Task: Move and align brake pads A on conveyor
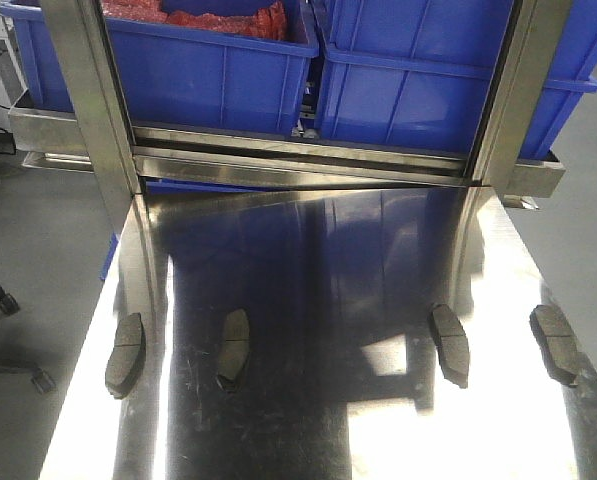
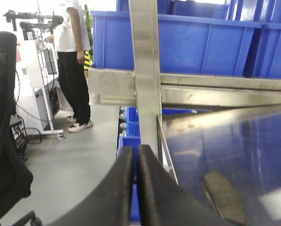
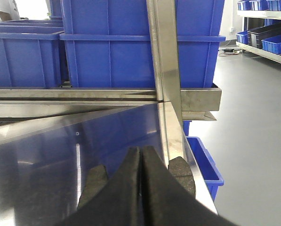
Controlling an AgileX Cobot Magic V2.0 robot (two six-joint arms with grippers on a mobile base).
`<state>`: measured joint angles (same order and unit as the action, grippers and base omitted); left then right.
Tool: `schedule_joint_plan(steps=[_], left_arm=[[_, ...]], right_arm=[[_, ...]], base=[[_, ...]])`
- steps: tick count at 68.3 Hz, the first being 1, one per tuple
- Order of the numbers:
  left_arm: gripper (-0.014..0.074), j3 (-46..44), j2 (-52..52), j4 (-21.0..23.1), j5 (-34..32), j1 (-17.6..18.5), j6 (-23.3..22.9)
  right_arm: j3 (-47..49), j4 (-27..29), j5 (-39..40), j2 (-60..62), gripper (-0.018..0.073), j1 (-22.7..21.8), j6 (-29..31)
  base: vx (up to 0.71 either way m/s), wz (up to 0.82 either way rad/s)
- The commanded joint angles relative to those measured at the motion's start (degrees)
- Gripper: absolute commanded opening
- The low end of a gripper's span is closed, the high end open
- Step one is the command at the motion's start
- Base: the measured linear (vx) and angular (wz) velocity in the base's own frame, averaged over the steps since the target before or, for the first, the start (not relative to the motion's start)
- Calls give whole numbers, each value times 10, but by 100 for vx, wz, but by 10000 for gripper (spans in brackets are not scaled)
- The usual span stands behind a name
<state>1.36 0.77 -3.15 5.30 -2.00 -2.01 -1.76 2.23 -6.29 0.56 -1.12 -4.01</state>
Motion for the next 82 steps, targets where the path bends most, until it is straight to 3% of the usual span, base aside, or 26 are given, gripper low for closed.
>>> schedule_joint_plan(steps=[1, 7, 25, 36, 45, 51, 59, 64, 71, 82], left_arm=[[-6, -34, 3, 0, -59, -1, -3], [-6, -88, -25, 0, -24, -1, -2], [-6, -299, -255, 0, 210, -1, 5], [9, -325, -322, 0, 218, -1, 10], [139, -324, -324, 0, 215, -1, 10], [314, -324, -324, 0, 214, -1, 10], [610, -324, -324, 1, 211, -1, 10], [736, -324, -324, 1, 211, -1, 10], [727, -324, -324, 5, 205, -1, 5], [679, -338, -349, 58, 216, -1, 14]], right_arm=[[-11, -1, 42, 9, -8, -4, 2], [-11, -1, 42, 9, -8, -4, 2], [-11, -1, 42, 9, -8, -4, 2], [-11, -1, 42, 9, -8, -4, 2], [-11, -1, 42, 9, -8, -4, 2], [-11, -1, 42, 9, -8, -4, 2], [-11, -1, 42, 9, -8, -4, 2], [-11, -1, 42, 9, -8, -4, 2], [-11, -1, 42, 9, -8, -4, 2], [-11, -1, 42, 9, -8, -4, 2]], base=[[0, 0], [0, 0], [0, 0], [0, 0], [0, 0], [0, 0], [0, 0], [0, 0], [0, 0], [0, 0]])
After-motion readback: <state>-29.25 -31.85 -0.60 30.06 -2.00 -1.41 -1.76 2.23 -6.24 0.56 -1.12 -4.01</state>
